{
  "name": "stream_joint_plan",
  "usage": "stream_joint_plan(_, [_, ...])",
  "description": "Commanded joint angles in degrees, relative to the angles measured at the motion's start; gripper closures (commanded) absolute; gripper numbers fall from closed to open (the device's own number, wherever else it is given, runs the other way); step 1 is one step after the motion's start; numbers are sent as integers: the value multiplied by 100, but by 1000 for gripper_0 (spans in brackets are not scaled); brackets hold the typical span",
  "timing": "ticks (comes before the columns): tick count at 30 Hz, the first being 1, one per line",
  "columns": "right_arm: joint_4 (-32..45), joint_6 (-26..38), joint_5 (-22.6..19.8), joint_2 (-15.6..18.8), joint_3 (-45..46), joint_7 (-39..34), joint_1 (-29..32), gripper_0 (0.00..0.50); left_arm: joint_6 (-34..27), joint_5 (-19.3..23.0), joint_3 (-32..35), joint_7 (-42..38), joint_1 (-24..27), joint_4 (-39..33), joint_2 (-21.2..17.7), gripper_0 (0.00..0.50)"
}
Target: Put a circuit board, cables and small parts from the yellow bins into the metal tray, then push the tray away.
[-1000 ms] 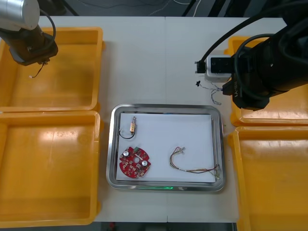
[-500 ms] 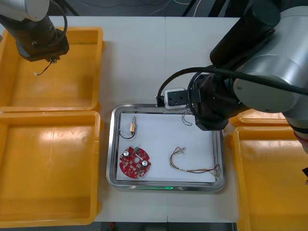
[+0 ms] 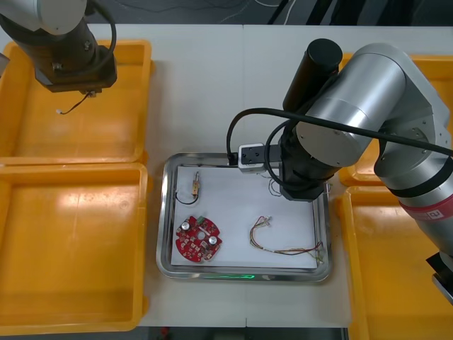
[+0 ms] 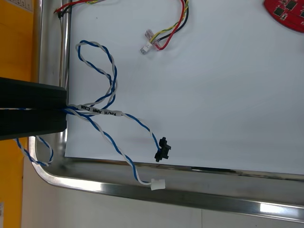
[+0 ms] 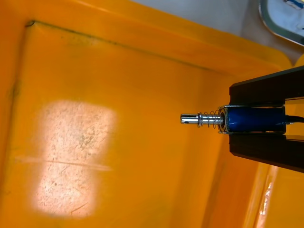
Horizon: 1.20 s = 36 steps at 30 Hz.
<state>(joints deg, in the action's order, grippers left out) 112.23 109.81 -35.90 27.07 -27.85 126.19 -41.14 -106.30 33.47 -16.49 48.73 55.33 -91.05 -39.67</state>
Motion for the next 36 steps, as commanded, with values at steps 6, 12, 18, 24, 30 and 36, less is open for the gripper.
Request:
stream_joint_plan(6, [-430,-189,707,-106,-704,-367,-44,500,-370,283,155,-742,-93,-880,302,500])
stream_joint_plan(12, [-623,-549,742,-114,-792,-516,-44,500,-370,336,155,-760,-93,-1029,460,500])
stream_joint_plan(18, [-676,-663,724,-220,-792,-683,-35,500,-370,397,155,-725,-93,-1100,495,500])
stream_joint_plan(24, [-685,-856,733,-264,-801,-806,53,500,-370,432,155,-707,-93,-1100,495,500])
stream_joint_plan(30, [-693,-988,777,-264,-801,-859,132,500,-370,441,173,-707,-101,-1100,495,500])
stream_joint_plan(36, [-685,-1032,760,-264,-801,-877,158,297,-370,459,181,-716,-128,-1100,486,500])
